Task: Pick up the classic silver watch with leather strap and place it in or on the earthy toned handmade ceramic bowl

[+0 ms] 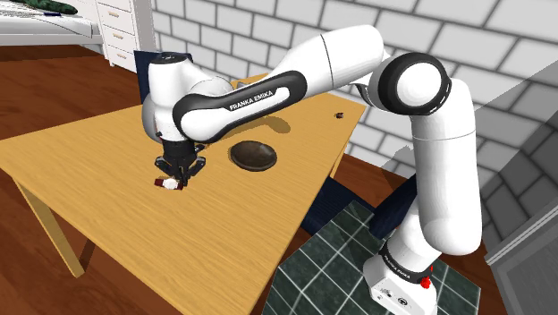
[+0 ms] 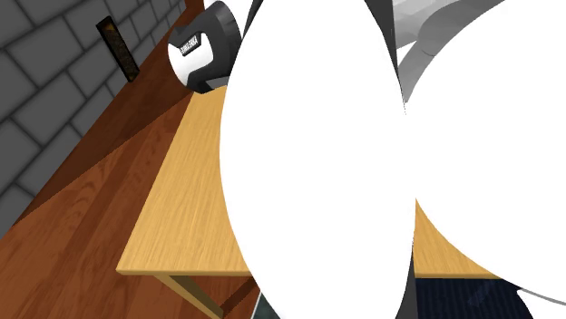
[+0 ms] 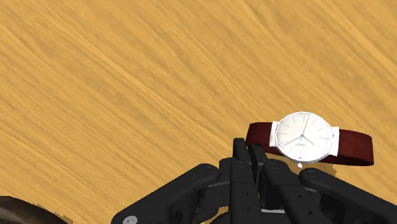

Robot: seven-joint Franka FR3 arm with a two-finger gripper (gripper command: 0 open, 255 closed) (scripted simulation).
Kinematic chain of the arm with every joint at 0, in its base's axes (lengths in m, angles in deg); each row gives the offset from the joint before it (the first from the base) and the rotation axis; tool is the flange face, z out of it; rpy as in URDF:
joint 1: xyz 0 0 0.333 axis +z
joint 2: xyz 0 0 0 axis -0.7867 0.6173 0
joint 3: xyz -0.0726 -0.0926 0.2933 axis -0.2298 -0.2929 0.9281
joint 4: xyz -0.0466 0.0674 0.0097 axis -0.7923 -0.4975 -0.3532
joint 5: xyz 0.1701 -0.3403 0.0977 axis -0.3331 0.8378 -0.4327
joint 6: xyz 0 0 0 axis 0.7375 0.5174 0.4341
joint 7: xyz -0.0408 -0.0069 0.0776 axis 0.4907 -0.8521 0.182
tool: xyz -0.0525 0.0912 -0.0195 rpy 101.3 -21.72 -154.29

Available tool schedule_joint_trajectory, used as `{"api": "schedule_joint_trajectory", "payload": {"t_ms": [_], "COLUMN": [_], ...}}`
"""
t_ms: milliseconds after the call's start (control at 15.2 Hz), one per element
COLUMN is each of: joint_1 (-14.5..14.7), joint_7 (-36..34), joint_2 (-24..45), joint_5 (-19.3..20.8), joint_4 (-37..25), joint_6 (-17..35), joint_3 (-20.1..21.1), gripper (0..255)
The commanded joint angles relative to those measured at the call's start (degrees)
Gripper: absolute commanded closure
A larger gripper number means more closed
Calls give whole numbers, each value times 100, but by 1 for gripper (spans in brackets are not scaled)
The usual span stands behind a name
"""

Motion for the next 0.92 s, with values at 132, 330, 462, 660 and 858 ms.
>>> {"api": "schedule_joint_trajectory", "payload": {"t_ms": [132,330,462,660,858], "joint_1": [4,-8,-14,-19,-21], "joint_7": [-3,38,64,103,139], "joint_2": [6,-88,-146,-225,-294], "joint_5": [0,-55,-90,-139,-183], "joint_4": [-4,-98,-168,-285,-417], "joint_6": [-1,-179,-300,-487,-678], "joint_3": [1,33,53,79,103], "gripper": [255,255,255,255,255]}}
